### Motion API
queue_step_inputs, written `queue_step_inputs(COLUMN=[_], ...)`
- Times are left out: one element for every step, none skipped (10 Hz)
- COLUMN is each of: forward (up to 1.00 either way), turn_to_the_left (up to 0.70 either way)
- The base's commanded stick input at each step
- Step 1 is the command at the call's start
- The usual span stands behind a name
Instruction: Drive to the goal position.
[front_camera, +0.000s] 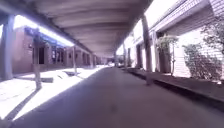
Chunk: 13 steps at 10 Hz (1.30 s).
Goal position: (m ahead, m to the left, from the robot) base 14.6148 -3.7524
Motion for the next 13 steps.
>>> queue_step_inputs(forward=[0.85, 0.85, 0.85, 0.85, 0.85, 0.85, 0.85, 0.85, 0.85, 0.85, 0.85, 0.85, 0.85], turn_to_the_left=[0.0, 0.0, 0.0, 0.0, 0.0, 0.0, 0.0, 0.0, 0.0, 0.0, 0.34, 0.34, 0.0])
